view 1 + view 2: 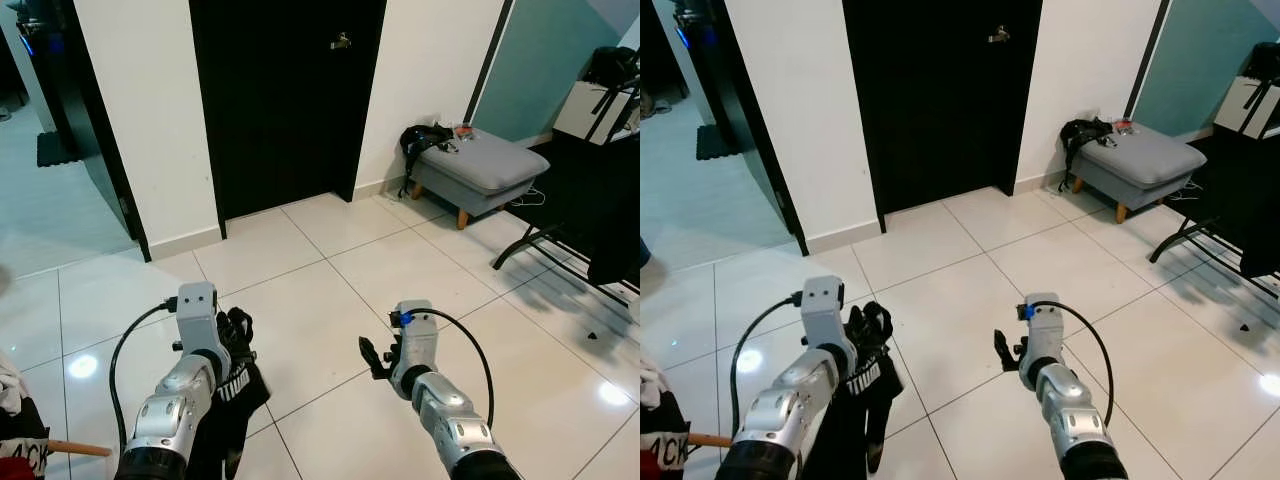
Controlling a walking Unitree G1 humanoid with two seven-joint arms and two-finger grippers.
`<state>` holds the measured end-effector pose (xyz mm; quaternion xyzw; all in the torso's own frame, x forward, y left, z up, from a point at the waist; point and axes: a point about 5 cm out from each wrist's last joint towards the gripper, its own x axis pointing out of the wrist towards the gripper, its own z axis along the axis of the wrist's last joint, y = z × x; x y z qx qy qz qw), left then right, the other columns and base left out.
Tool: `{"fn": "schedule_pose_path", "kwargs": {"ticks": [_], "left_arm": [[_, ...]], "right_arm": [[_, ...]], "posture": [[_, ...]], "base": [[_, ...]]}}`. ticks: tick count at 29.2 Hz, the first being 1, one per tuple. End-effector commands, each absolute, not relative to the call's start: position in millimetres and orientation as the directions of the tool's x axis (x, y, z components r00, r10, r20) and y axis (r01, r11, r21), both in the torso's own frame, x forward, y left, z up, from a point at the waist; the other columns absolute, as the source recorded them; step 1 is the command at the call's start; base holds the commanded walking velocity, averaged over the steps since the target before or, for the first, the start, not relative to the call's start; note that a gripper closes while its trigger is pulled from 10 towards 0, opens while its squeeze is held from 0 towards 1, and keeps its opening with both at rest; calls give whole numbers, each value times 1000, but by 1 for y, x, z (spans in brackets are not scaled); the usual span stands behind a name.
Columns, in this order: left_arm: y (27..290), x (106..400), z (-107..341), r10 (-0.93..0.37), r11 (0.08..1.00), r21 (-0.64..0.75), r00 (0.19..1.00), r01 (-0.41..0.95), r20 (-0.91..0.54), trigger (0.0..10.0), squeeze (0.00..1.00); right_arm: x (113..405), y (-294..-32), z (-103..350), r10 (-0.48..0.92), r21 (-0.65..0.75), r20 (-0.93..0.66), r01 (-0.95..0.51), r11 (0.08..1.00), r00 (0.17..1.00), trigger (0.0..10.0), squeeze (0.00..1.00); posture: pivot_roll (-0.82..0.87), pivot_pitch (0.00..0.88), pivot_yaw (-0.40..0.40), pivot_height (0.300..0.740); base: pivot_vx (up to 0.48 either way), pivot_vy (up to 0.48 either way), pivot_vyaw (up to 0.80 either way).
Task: Hang hanger
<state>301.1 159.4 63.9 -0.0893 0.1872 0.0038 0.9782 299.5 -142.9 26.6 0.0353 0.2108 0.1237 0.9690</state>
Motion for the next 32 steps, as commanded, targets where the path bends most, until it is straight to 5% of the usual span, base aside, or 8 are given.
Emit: {"fn": "schedule_pose_path", "kwargs": {"ticks": [1, 32], "left_arm": [[162, 299, 66, -18, 988, -148, 939, -35, -342, 10000, 0], [147, 303, 84, -75, 990, -136, 961, 40, -267, 10000, 0]], "right_arm": [[299, -137, 27, 284, 109, -395, -262, 959, 874, 10000, 0], [301, -146, 33, 265, 81, -360, -252, 964, 895, 10000, 0]], "posture": [[68, 0, -59, 740], [40, 4, -34, 740]], "base": [[0, 0, 0], [317, 0, 0]]}}
